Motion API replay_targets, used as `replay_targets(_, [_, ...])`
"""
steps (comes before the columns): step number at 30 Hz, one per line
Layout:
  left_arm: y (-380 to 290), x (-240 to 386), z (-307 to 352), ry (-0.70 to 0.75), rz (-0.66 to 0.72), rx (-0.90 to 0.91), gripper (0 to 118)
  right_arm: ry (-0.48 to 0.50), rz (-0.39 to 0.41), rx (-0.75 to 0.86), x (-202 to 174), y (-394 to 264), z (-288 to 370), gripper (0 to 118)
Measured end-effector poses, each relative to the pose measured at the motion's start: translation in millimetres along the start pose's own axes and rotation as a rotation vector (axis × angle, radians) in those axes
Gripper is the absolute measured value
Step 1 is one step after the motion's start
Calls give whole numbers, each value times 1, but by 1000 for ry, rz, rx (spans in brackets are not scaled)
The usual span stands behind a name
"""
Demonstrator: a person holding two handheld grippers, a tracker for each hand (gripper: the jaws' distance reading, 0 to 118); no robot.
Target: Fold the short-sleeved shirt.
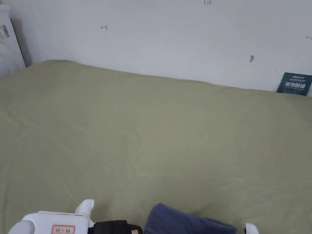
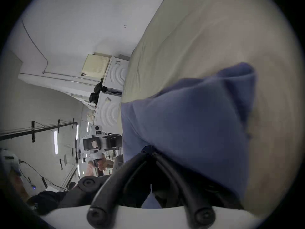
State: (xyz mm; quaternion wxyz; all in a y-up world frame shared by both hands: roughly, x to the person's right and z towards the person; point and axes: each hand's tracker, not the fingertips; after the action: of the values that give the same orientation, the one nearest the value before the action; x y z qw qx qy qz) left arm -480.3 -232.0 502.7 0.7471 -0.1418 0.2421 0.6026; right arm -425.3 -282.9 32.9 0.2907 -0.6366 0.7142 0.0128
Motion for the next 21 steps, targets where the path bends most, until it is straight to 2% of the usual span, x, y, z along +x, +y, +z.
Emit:
replay_targets(1, [-4, 6, -7, 1, -10, -11, 100, 4, -9, 7, 4, -1, 2, 0])
replay_targets(4, [-1, 7, -28, -33, -22, -46, 99, 19, -20, 21, 7, -3, 5, 0])
replay_targets(7, [-4, 3, -56, -26, 70, -125, 99, 9, 16, 26, 4, -5, 2, 0])
replay_targets(9, [-10, 10, -67, -141, 104, -84, 99, 7, 16, 25, 4, -5, 2, 0])
replay_targets(12, [-13, 11, -83, -193, 212, -89, 93, 10, 31, 29, 3, -7, 2, 0])
replay_targets(14, [-17, 13, -89, -206, 209, -104, 88, 10, 36, 33, 3, -7, 2, 0])
replay_targets(15, [-19, 16, -91, -151, 183, -137, 78, 11, 38, 36, 3, -8, 3, 0])
replay_targets(16, [-21, 19, -92, -50, 138, -167, 52, 7, 43, 39, 1, -8, 3, 0])
replay_targets(17, [-22, 18, -94, 58, 73, -174, 18, 2, 53, 43, 0, -9, 3, 0])
replay_targets(19, [-25, 16, -89, -56, 91, -124, 18, -25, 97, 50, -5, -9, 4, 0])
replay_targets(21, [-22, 26, -88, 9, 15, -124, 18, -67, 133, 52, -13, -10, 5, 0])
